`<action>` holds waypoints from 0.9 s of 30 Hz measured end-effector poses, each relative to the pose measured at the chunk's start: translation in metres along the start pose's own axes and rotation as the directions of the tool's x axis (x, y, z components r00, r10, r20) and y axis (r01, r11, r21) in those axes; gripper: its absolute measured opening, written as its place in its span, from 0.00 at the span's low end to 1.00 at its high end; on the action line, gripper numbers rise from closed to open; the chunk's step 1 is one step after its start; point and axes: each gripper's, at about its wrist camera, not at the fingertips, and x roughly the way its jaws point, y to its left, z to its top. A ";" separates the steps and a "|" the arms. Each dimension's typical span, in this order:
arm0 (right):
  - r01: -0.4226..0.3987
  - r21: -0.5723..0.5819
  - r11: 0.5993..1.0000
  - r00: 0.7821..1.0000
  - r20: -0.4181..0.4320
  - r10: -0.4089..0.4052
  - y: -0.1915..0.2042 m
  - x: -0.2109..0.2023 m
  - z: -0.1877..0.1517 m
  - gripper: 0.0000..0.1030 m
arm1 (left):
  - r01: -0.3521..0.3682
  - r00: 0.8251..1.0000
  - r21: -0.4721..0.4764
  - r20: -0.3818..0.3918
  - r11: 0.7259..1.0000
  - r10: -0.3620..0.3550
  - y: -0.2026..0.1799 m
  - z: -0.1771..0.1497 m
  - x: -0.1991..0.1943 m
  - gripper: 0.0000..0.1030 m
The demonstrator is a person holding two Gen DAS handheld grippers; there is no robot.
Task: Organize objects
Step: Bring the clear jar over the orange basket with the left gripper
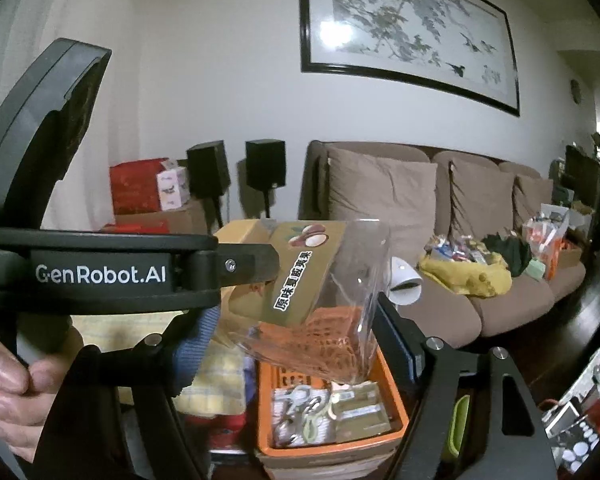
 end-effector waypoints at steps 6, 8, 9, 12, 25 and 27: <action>0.009 0.015 1.000 1.000 -0.025 -0.009 -0.018 0.021 -0.010 0.76 | -0.007 0.999 -0.004 -0.031 1.000 0.007 -0.002 -0.006 0.032 0.65; 0.011 0.020 1.000 0.999 -0.033 -0.011 -0.024 0.029 -0.014 0.76 | -0.012 0.999 0.001 -0.039 1.000 0.012 -0.001 -0.009 0.043 0.65; 0.013 0.021 1.000 0.999 -0.040 -0.012 -0.026 0.033 -0.017 0.76 | -0.015 0.999 0.009 -0.045 1.000 0.015 -0.001 -0.010 0.049 0.65; 0.015 0.022 1.000 0.998 -0.068 -0.013 -0.033 0.044 -0.024 0.76 | -0.007 0.999 0.019 -0.053 1.000 0.008 0.000 -0.014 0.061 0.65; 0.016 -0.011 1.000 0.997 -0.081 -0.017 -0.041 0.073 -0.033 0.76 | -0.016 0.997 -0.039 -0.071 0.999 0.014 0.013 -0.005 0.095 0.65; 0.005 -0.009 1.000 0.997 -0.072 -0.005 -0.045 0.078 -0.036 0.76 | -0.041 0.998 -0.022 -0.057 0.999 0.040 0.012 -0.005 0.098 0.65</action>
